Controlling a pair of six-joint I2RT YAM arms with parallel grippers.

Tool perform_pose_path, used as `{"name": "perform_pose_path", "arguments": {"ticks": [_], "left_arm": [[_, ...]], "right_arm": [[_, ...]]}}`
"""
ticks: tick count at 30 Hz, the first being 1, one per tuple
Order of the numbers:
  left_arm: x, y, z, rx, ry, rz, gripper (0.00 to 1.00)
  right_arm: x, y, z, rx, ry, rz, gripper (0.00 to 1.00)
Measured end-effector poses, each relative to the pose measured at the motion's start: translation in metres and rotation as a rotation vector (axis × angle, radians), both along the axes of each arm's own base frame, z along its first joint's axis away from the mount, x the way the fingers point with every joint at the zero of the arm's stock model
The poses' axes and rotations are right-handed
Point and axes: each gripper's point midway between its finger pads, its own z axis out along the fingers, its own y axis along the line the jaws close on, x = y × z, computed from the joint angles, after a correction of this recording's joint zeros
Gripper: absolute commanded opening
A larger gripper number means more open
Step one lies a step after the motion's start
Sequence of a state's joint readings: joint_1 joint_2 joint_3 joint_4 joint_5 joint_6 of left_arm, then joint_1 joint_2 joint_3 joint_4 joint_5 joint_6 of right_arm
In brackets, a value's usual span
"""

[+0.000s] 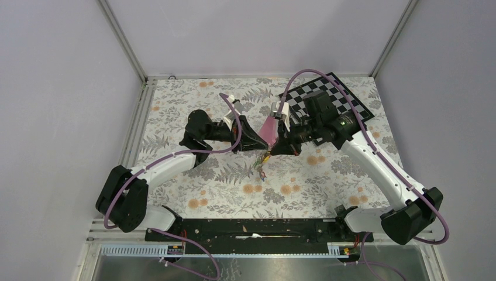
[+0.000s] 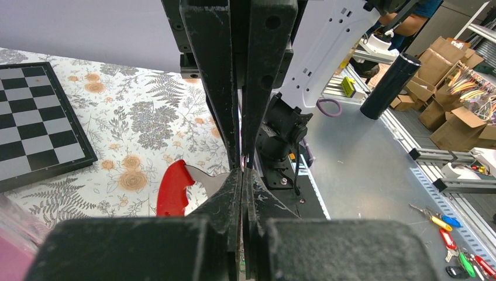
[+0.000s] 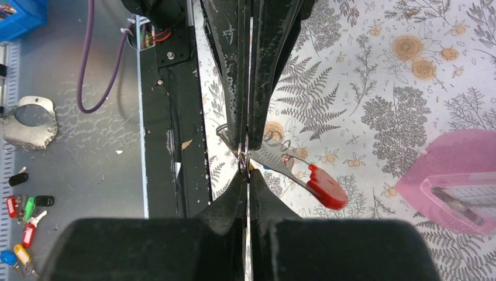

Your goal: Put the keys on the keyring

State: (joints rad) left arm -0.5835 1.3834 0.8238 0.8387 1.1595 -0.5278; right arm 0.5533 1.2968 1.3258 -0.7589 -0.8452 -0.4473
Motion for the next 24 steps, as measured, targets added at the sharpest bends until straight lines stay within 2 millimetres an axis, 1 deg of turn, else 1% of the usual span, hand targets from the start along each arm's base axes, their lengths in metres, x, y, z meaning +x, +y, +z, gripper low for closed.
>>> {"name": "perform_pose_path", "arguments": {"ticks": [3, 7, 11, 15, 24], "left_arm": [[0.000, 0.001, 0.002, -0.008, 0.000, 0.001, 0.00], [0.000, 0.002, -0.001, -0.008, 0.005, 0.003, 0.00], [-0.001, 0.002, 0.001, -0.015, -0.001, 0.003, 0.00], [-0.001, 0.002, 0.002, -0.022, -0.008, 0.003, 0.00], [-0.002, 0.003, 0.007, -0.036, -0.005, 0.000, 0.00]], "right_arm": [[0.000, 0.004, 0.000, 0.013, 0.023, 0.005, 0.08], [0.001, 0.006, -0.004, 0.011, 0.062, 0.003, 0.26], [0.002, 0.006, -0.007, 0.004, 0.068, -0.005, 0.35], [0.005, 0.004, -0.005, -0.002, 0.033, -0.013, 0.38], [-0.002, -0.007, 0.021, 0.039, -0.115, 0.000, 0.39]]}}
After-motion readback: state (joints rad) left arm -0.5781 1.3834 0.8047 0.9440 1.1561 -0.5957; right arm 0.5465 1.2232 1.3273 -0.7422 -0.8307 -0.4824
